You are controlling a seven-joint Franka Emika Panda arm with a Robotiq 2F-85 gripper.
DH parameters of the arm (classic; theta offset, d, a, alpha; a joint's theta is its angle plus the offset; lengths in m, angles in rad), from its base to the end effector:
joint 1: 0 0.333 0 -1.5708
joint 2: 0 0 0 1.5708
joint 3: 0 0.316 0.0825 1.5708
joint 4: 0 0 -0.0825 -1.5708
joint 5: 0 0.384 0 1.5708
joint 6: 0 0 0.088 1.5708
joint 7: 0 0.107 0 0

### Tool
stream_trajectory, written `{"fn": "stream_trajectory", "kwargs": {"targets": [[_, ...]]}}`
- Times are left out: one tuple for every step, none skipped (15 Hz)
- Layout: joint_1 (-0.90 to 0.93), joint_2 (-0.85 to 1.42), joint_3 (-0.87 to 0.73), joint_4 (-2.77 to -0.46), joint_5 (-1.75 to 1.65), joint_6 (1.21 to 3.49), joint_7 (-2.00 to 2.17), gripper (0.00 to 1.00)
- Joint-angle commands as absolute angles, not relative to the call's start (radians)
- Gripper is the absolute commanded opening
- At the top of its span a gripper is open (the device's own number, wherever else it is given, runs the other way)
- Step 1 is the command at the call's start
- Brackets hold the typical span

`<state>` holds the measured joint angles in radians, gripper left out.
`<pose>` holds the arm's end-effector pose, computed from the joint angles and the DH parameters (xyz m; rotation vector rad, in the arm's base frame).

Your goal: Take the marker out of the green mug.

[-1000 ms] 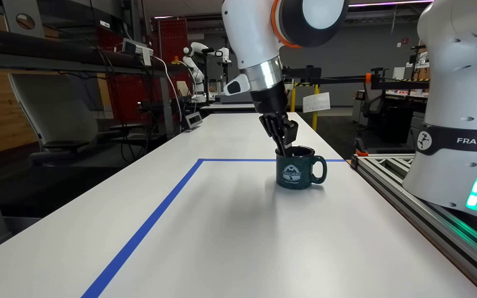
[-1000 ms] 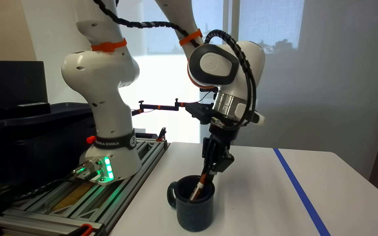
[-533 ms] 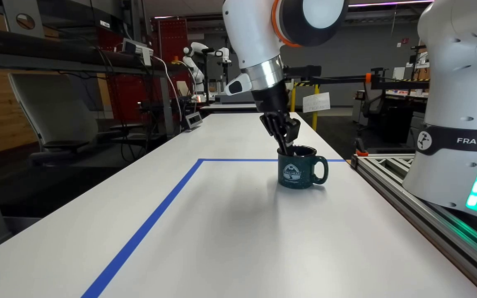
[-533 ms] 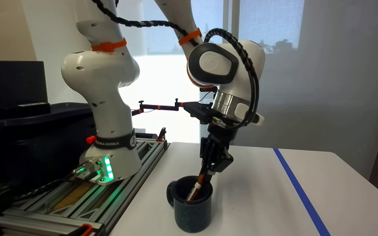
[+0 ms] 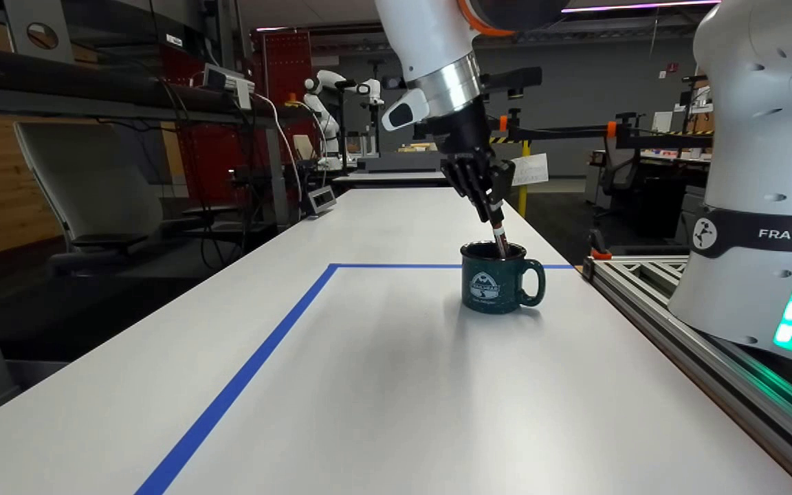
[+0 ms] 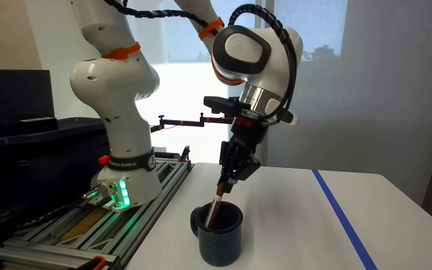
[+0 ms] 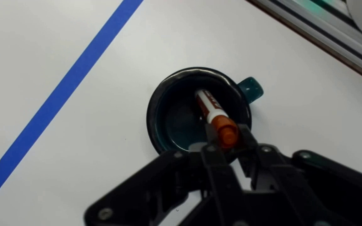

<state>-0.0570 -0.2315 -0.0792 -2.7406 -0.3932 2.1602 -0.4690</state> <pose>0.3448 -0.0608 0.2692 2.7904 0.8874 -0.6025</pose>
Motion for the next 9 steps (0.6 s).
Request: {"fn": "stream_trajectory", "kwargs": {"targets": [[-0.043,-0.35,-0.078,-2.759,-0.389,2.077,-0.505,0.05],[-0.038,-0.371,-0.076,-2.758,-0.391,2.056,-0.51,0.05],[-0.033,-0.385,-0.076,-2.752,-0.389,2.045,-0.511,0.05],[-0.026,-0.395,-0.072,-2.74,-0.39,2.029,-0.517,0.05],[-0.018,-0.407,-0.068,-2.734,-0.394,2.022,-0.52,0.05],[-0.009,-0.419,-0.061,-2.725,-0.398,2.017,-0.524,0.05],[0.0,-0.43,-0.054,-2.717,-0.404,2.015,-0.522,0.05],[0.012,-0.44,-0.046,-2.708,-0.407,2.02,-0.525,0.05],[0.022,-0.448,-0.04,-2.701,-0.413,2.031,-0.531,0.05]]}}
